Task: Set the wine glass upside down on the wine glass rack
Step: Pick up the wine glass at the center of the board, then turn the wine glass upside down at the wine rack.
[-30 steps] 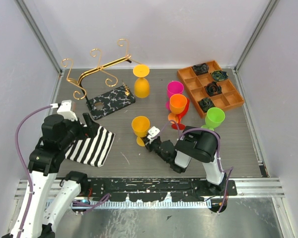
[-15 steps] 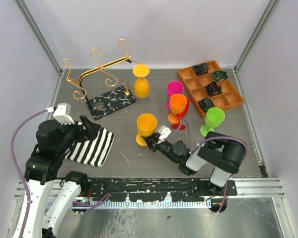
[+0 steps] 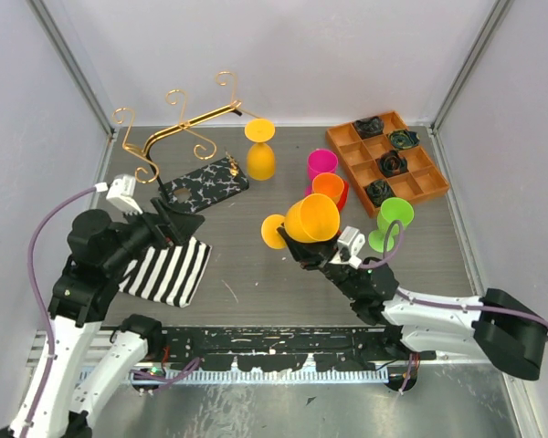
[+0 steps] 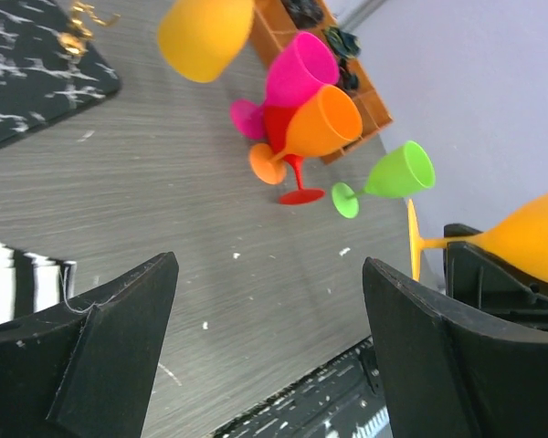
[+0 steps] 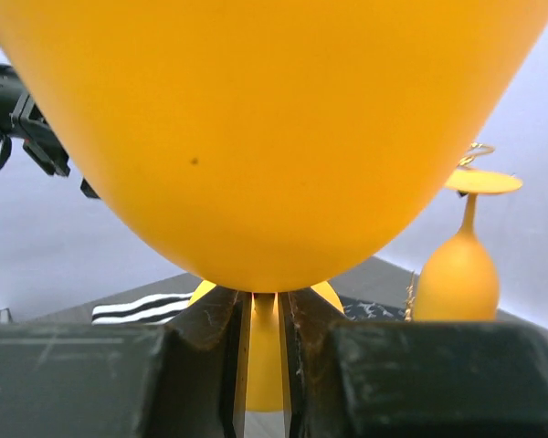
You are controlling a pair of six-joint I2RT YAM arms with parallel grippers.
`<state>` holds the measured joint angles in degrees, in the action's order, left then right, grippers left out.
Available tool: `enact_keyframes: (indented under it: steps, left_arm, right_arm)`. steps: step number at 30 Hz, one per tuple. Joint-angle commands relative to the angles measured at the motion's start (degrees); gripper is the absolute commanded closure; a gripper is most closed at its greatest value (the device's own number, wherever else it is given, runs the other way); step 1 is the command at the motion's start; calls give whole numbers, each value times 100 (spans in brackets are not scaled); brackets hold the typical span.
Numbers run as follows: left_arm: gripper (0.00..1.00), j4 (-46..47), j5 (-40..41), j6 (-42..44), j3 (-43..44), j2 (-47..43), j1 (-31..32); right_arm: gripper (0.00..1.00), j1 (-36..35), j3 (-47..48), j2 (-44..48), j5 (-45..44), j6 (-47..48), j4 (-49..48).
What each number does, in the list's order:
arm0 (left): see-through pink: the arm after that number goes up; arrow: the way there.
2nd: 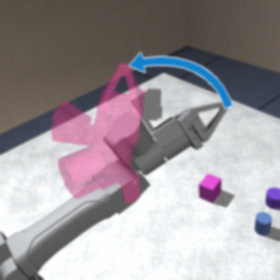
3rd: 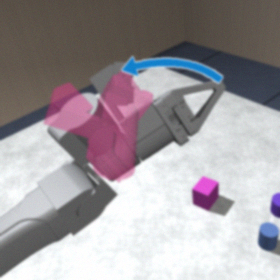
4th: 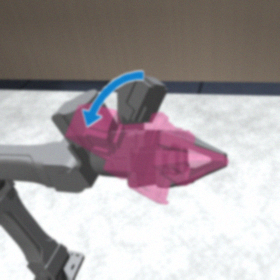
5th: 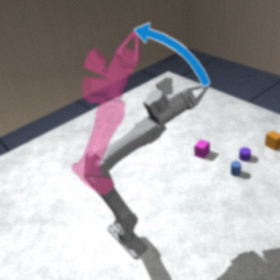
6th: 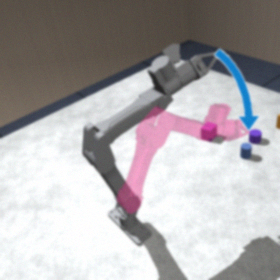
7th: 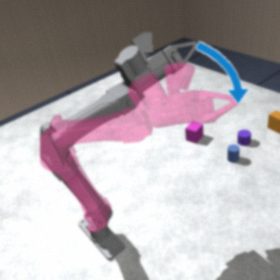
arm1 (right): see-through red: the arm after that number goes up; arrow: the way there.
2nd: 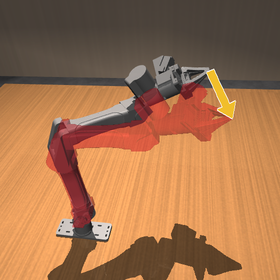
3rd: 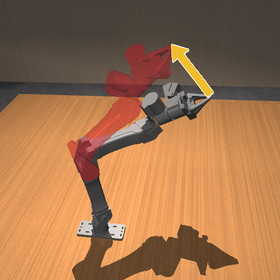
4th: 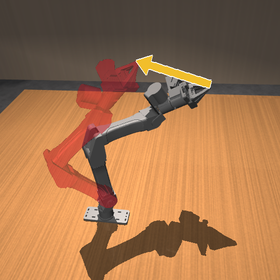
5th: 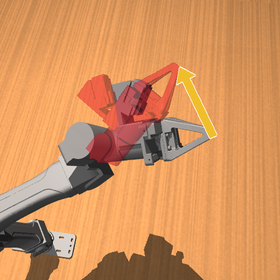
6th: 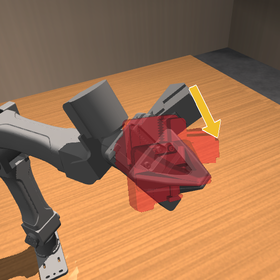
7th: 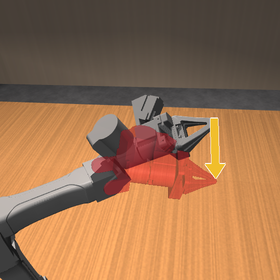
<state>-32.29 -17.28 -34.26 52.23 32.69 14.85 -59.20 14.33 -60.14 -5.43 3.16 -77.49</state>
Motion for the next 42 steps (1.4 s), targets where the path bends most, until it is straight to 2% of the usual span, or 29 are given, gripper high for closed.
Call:
enact_keyframes:
  steps: [1, 7, 10, 13, 21, 29, 35, 38, 42]
  left_arm:
    - [12, 788, 446, -328, -50, 222, 927]
    - [12, 1840, 1882, -730, -372, 638, 2682]
    - [12, 2398, 2300, -858, -412, 887, 3330]
    - [16, 2737, 2525, -870, -353, 1172, 3634]
    - [19, 3381, 2479, -1263, -496, 1706, 3818]
    - [35, 3518, 2180, -1520, -625, 1704, 3837]
    - [40, 3546, 2010, -1591, -631, 1831, 3867]
    - [48, 3625, 1962, -1638, -638, 1915, 3943]
    - [70, 3959, 1902, -1776, -784, 1967, 3971]
  right_arm:
    - [99, -25, 289, 560, -108, 430, 785]
    - [99, -22, 308, 891, -142, 536, 1131]
    - [99, -25, 295, 976, -115, 558, 1219]
    - [99, -23, 250, 944, -30, 634, 1045]
    - [99, -23, 325, 1016, 154, 406, 865]
    - [99, -30, 464, 1019, 229, 255, 701]
    - [99, -25, 521, 962, 272, 113, 463]
    - [99, -22, 578, 962, 310, 40, 482]
    - [99, -26, 548, 974, 319, 97, 574]
